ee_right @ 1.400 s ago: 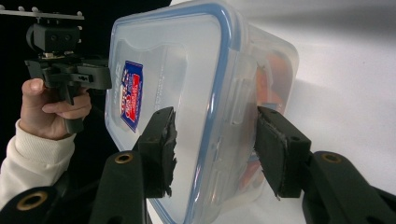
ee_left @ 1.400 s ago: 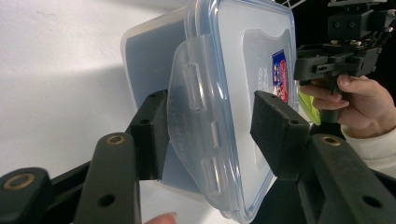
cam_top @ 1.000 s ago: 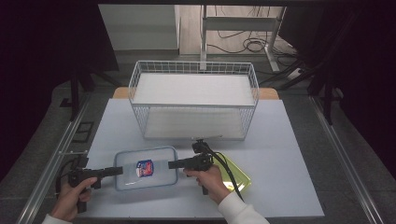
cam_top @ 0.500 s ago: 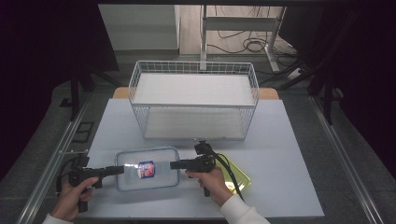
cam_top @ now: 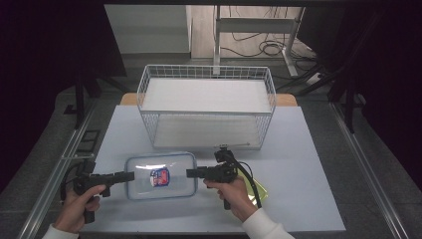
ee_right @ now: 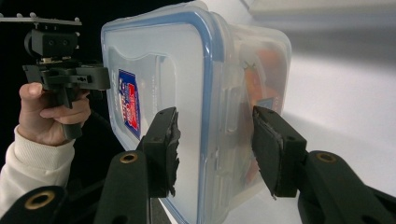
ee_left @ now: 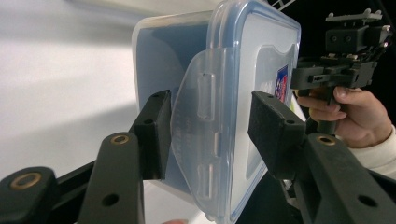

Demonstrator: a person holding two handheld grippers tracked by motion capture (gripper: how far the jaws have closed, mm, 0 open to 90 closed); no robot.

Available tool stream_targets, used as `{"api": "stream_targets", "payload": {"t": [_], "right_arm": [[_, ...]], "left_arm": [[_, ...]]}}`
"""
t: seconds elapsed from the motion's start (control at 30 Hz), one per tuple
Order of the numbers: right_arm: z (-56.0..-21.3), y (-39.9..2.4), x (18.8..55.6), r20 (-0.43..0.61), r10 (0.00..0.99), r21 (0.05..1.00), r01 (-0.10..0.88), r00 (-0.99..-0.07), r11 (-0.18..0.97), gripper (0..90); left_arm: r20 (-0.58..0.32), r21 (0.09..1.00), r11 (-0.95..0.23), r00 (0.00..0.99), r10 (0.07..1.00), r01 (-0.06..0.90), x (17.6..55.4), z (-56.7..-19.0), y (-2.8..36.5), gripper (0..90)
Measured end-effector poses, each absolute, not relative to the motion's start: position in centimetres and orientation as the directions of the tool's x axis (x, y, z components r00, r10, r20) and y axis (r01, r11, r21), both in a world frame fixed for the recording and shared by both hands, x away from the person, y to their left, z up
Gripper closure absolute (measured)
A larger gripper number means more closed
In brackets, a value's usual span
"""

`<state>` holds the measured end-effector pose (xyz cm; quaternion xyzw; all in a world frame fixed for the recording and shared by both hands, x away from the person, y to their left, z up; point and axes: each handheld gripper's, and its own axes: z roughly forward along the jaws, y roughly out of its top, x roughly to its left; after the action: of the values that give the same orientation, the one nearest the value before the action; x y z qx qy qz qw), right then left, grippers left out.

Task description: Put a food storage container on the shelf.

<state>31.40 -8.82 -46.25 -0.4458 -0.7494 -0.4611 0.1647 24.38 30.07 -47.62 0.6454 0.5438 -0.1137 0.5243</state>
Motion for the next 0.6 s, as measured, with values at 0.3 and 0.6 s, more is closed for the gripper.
{"api": "stream_targets", "payload": {"t": [0.3, 0.6], "right_arm": [[-43.5, -11.0, 31.5, 0.631, 0.529, 0.585, 0.796, -0.568, 0.156, 52.7], [-39.9, -13.0, 32.2, 0.595, 0.539, 0.636, 0.759, -0.596, 0.137, 52.7]], "left_arm": [[-0.7, 0.583, 0.115, 0.426, 0.573, 0.804, 25.7, -44.9, 28.1, 50.3], [-0.674, 0.627, 0.096, 0.476, 0.565, 0.773, 27.5, -41.4, 26.2, 50.3]]}}
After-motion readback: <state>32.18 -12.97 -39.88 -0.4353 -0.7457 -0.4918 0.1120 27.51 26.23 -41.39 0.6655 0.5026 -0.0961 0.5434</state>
